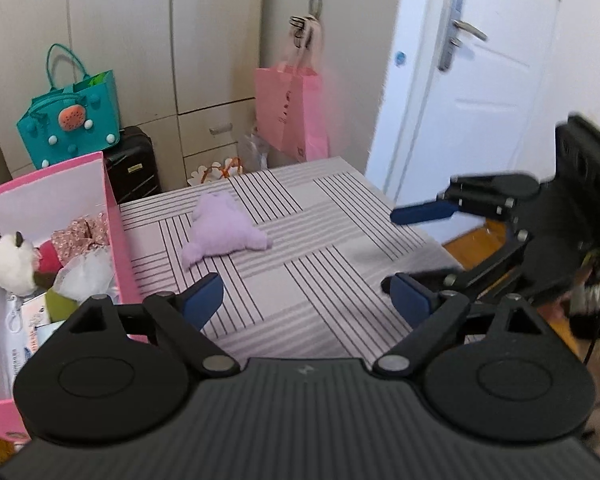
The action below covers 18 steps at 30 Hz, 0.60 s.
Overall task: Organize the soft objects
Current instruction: 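Move the left tool to the lilac plush seal and close on it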
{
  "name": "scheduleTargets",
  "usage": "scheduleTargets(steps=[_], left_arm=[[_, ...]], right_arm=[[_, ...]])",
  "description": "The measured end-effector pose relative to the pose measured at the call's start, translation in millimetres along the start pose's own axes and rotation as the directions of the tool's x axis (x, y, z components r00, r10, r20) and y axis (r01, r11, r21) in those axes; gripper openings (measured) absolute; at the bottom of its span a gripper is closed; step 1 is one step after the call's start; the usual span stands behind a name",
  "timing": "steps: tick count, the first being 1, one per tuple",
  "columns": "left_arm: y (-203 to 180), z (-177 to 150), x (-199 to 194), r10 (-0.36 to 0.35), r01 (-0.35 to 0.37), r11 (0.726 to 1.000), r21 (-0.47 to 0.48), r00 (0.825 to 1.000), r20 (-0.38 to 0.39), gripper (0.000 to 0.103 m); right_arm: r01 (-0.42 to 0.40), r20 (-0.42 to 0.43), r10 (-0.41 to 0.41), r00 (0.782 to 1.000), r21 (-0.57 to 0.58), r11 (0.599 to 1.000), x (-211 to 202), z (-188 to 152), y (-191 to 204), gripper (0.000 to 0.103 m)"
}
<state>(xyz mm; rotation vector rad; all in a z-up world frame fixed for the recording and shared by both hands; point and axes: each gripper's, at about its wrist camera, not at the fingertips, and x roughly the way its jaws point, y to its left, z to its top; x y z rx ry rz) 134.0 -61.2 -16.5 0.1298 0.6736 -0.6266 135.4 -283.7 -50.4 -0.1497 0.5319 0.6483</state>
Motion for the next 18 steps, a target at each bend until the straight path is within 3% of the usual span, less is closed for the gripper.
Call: scheduleTargets(steps=[5,10,18], left_arm=[[11.2,6.1,32.8,0.030,-0.029,0.998,-0.048,0.999,0.023,0.092],[21.1,13.2,66.6,0.040,-0.038,0.995,-0.094,0.999,0.015,0.091],[29.4,21.8,110.5,0.116,-0.114,0.984,-0.137,0.993,0.006,0.090]], right_arm=[[0.037,-0.031,-0.037,0.999,0.000,0.999,33.9,-3.9,-15.9,0.075],[0.099,-0.056,-0.107,0.993,-0.130,0.987,67.5,-0.8,-13.6,0.075],[0.057,-0.102,-0.071,0.992,-0.136,0.989,113.7,11.1,-23.0,0.075]])
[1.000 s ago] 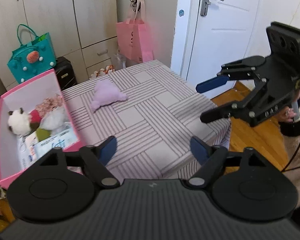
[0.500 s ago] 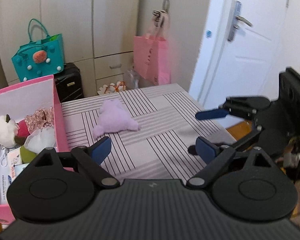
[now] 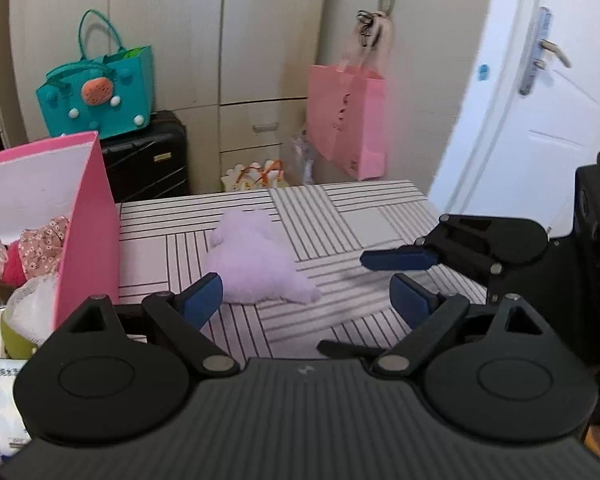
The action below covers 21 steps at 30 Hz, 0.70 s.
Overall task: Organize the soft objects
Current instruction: 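Move the left tool to the lilac plush seal and close on it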
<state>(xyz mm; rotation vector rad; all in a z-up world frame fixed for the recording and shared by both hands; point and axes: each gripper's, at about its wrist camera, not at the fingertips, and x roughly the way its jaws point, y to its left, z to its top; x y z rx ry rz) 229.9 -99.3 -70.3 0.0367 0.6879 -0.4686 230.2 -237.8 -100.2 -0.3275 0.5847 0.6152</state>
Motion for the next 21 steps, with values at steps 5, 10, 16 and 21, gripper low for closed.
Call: scheduleTargets(steps=[5,10,16,21], left_arm=[[9.8,11.0,35.7,0.014,-0.017,0.997,-0.074,0.999,-0.032,0.088],[20.7,15.1,59.5,0.044,-0.052,0.990,-0.133,0.997,-0.065,0.082],[35.4,18.9,74.8,0.067,-0.082,0.975,-0.208,0.995,-0.080,0.079],[46.7,23.7,78.9,0.037,-0.058,0.957,-0.286,0.996,-0.078,0.079]], right_arm=[[-0.017,-0.021,0.017,1.000,0.000,1.000,26.7,1.2,-3.3,0.074],[-0.017,0.002,0.017,1.000,0.004,1.000,36.0,0.6,-5.8,0.074],[-0.008,0.014,0.008,1.000,0.003,1.000,43.1,-1.5,-9.0,0.074],[-0.032,0.028,0.030,0.999,0.069,0.997,49.1,1.5,-18.2,0.075]])
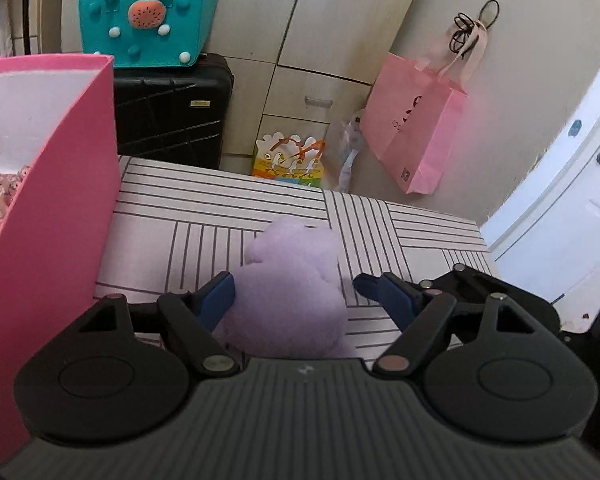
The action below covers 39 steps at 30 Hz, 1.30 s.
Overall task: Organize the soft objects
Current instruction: 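Move the left tool to the lilac plush seal and close on it, then carry the lilac plush seal with the left tool into the pink box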
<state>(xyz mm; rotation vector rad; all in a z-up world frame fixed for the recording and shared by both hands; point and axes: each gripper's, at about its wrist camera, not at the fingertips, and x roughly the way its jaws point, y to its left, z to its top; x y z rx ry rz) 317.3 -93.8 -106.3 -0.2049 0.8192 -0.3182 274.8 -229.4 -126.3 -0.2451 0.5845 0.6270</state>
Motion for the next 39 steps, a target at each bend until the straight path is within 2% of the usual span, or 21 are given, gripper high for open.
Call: scheduleTargets(steps=[5,7,11,16,19,24,34,39], left_arm=[[6.9,-2.7,4.2,-0.007,0.007,1.000,-0.025,1.000,-0.013,0.079],[8.3,-4.1,5.1,-0.018,0.018,0.999,-0.035,1.000,-0.016,0.079],[4.3,-9.8,7.9,0.011,-0.012,1.000,-0.005,1.000,-0.019,0.079],[6.4,-12.9,11.7,0.016,-0.017,1.000,-0.014,1.000,-0.026,0.076],[5.5,-14.7,10.7,-0.003,0.002,1.000,-0.012,1.000,-0.024,0.067],[3.1,-17.7,7.3,-0.014,0.014,1.000,0.005,1.000,-0.023,0.064],[-7.1,-30.9,-16.6,-0.032,0.032,0.998,0.047,0.999,-0.012,0.063],[-15.3,-41.1,-31.9,-0.038,0.041,0.995,0.090,0.999,-0.039,0.063]], right_arm=[[-0.012,-0.007,0.011,1.000,-0.011,1.000,5.1,2.6,1.4,0.073],[-0.017,-0.010,0.017,1.000,-0.013,1.000,6.1,1.8,4.3,0.064],[-0.027,-0.024,0.028,0.999,0.037,0.999,7.5,0.5,4.8,0.053],[-0.035,-0.042,0.040,0.998,0.114,0.993,5.1,-0.7,3.1,0.016],[-0.034,-0.046,0.040,0.998,0.133,0.991,3.0,-2.3,3.0,0.014],[-0.042,-0.041,0.047,0.998,0.133,0.990,-0.9,-4.7,4.8,0.014],[-0.041,-0.019,0.043,0.999,0.103,0.994,-15.5,-4.2,11.6,0.015],[-0.048,-0.037,0.053,0.998,0.126,0.991,-30.7,-6.9,20.4,0.015]])
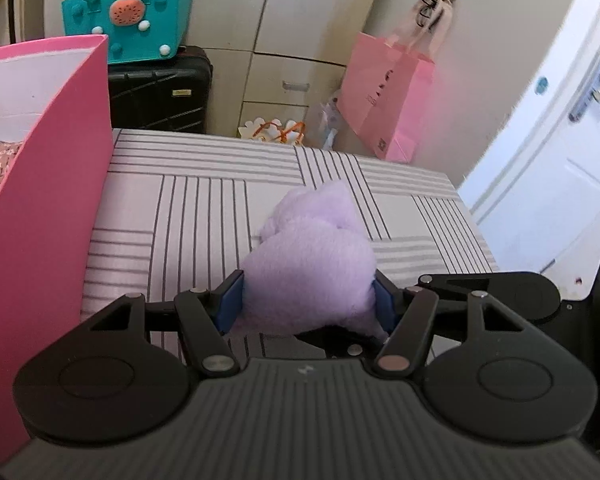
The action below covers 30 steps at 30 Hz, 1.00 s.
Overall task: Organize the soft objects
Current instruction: 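Carry the lilac plush seal with the left tool into the pink box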
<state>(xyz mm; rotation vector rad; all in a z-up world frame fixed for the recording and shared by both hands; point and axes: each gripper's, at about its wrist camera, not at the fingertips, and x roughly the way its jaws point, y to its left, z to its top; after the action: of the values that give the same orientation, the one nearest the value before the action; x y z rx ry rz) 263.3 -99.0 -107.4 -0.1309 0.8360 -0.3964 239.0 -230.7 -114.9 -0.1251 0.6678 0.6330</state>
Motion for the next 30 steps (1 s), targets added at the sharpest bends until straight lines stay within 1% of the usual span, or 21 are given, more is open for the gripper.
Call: scheduleTargets(steps=[3,10,14,23,26,30], left_arm=[[-3.3,-8.2,-8.8,-0.021,0.021,1.000,0.016,1.000,-0.012,0.063],[-6.6,-25.6,-33.4,-0.058,0.059,0.998,0.034,0.998,-0.017,0.063],[-7.1,-32.3,-46.8,-0.075,0.076,0.996,0.043,0.997,-0.022,0.063],[-0.7,-52.0,-79.0,-0.130,0.132,0.991,0.023,0.989,-0.069,0.063],[-0.2,-60.9,-91.4,-0.137,0.141,0.989,0.033,0.986,-0.098,0.063],[3.3,-72.1,-115.7,-0.147,0.155,0.987,0.050,0.981,-0.123,0.063]], right_arm=[[0.001,-0.014,-0.001,1.000,0.026,1.000,-8.7,-4.1,6.9,0.015],[-0.010,-0.009,0.011,1.000,0.022,1.000,-31.2,-15.0,26.2,0.015],[-0.017,-0.014,0.017,1.000,0.045,0.999,-40.9,-15.4,34.9,0.015],[-0.021,-0.078,0.023,0.997,0.026,0.999,-63.9,-18.0,71.3,0.015],[-0.042,-0.110,0.044,0.993,0.018,0.999,-71.1,-20.1,85.2,0.015],[-0.107,-0.136,0.111,0.984,0.039,0.994,-85.6,-22.4,104.0,0.014]])
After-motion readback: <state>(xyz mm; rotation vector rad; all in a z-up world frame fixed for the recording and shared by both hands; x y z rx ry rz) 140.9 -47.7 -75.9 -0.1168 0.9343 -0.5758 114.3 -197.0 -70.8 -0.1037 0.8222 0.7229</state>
